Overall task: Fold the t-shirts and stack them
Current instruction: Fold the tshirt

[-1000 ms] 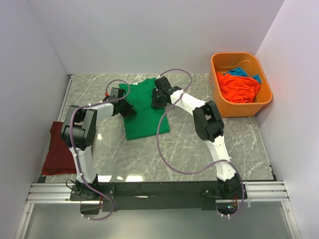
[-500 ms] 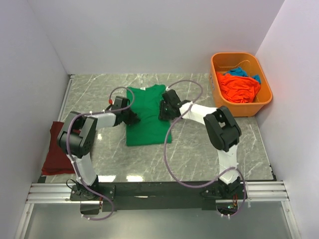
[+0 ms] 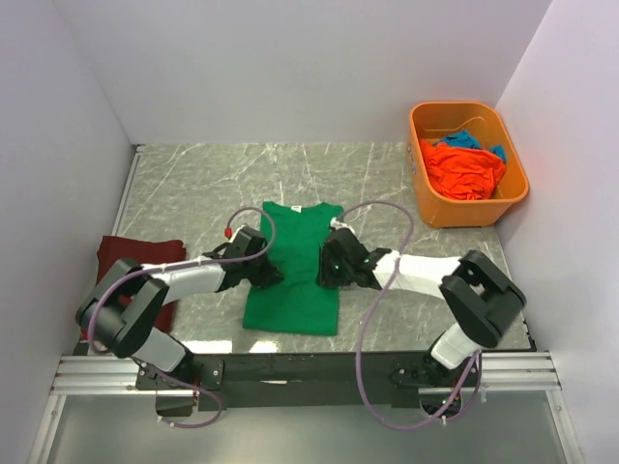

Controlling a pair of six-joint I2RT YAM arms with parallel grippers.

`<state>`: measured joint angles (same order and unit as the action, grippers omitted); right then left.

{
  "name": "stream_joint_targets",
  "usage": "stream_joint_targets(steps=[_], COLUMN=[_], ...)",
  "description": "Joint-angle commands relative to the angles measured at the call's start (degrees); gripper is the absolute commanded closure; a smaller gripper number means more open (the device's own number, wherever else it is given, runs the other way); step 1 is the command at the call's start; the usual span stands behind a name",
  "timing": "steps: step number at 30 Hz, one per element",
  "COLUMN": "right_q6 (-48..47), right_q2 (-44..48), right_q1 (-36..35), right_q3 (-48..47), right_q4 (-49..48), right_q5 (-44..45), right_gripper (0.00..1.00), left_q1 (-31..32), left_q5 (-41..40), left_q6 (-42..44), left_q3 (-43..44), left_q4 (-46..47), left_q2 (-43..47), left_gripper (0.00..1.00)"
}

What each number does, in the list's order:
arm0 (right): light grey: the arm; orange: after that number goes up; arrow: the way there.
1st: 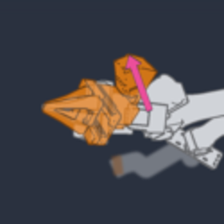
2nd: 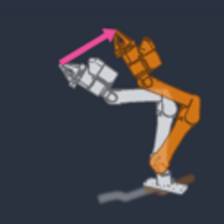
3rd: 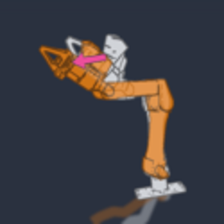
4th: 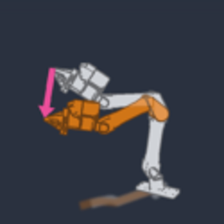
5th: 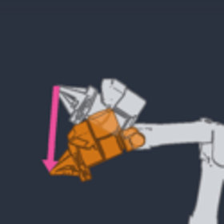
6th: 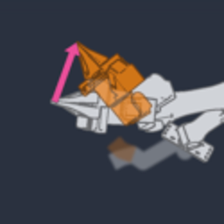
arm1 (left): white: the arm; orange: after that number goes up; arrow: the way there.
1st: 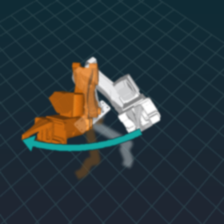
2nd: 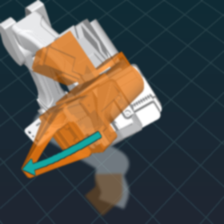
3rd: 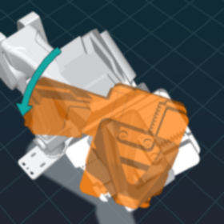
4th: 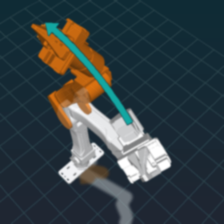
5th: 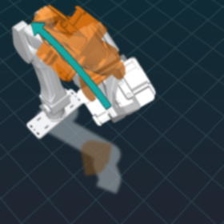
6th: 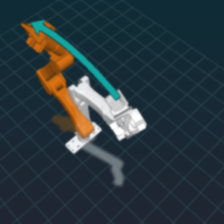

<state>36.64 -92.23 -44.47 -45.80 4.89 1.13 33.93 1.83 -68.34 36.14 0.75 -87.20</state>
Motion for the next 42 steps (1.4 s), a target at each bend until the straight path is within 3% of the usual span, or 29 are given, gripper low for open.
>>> stream_joint_targets(steps=[1,7,18,31,42], right_q6=[2.6,0.2,0.5,-1.3,-3.3], right_q2=[5.2,7.4,0.9,-8.1,-5.8], right_q1=[-0.1,1.2,0.6,3.9,7.9], right_q3=[4.1,-2.6,-10.3,-6.7,-8.5], right_q4=[5.0,7.9,6.5,4.3,4.5], right_q5=[1.9,4.1,2.4,3.3,-0.7], right_gripper=[0.56,0.56,0.57,0.58,0.58], left_q1=[0.3,0.3,-0.9,-3.9,-9.1], left_q5=[-1.7,-7.3,-7.3,-6.3,-4.1], left_q6=[0.7,4.3,6.4,6.2,10.6], left_q3=[-0.7,5.3,9.0,1.5,4.3], left_q4=[-7.8,-13.3,-11.1,-7.1,-7.6], left_q2=[4.5,7.6,-0.4,-0.9,0.5], left_gripper=[0.98,0.96,0.99,0.99,0.93])
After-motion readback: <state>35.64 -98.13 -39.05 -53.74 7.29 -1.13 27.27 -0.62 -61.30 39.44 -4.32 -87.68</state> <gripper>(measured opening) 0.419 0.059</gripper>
